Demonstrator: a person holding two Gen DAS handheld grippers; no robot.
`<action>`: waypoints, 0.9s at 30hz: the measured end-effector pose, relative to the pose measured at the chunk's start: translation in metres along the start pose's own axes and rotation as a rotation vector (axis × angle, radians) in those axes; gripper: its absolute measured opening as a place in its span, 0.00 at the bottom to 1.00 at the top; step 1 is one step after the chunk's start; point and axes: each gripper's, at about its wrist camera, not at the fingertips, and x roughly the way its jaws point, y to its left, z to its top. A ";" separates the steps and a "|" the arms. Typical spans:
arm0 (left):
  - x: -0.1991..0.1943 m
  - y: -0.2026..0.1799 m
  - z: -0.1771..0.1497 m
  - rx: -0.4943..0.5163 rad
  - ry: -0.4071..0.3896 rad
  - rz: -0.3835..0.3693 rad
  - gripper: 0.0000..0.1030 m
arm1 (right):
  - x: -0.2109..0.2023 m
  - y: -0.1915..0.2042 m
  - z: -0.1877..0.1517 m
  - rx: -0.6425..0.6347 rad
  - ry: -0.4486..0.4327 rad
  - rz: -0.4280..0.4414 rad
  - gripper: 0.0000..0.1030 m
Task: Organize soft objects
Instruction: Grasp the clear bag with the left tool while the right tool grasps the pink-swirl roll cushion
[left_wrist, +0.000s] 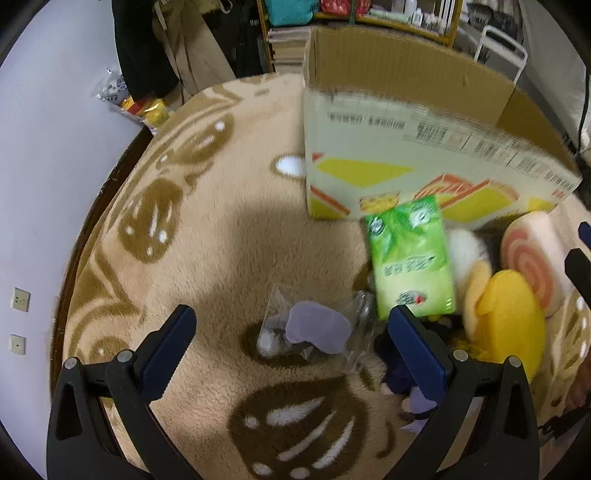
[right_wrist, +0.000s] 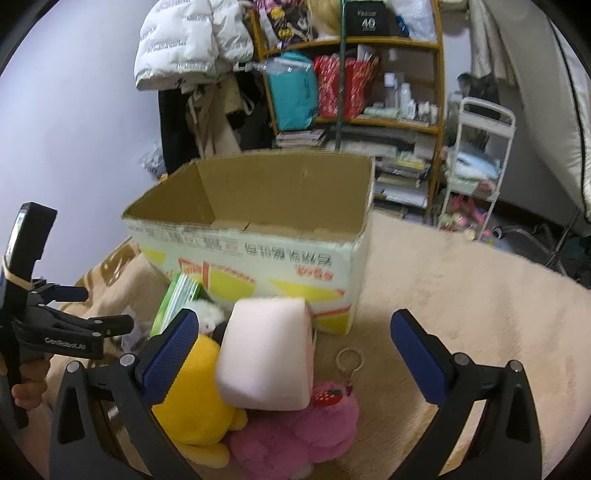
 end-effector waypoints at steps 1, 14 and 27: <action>0.003 -0.001 -0.001 0.007 0.009 0.000 0.99 | 0.002 0.000 -0.001 -0.005 0.006 -0.003 1.00; 0.048 -0.001 -0.002 0.010 0.147 -0.025 1.00 | 0.040 -0.009 -0.014 0.063 0.114 0.021 0.99; 0.048 0.001 -0.006 0.009 0.140 -0.065 0.77 | 0.034 0.003 -0.014 0.036 0.100 0.056 0.71</action>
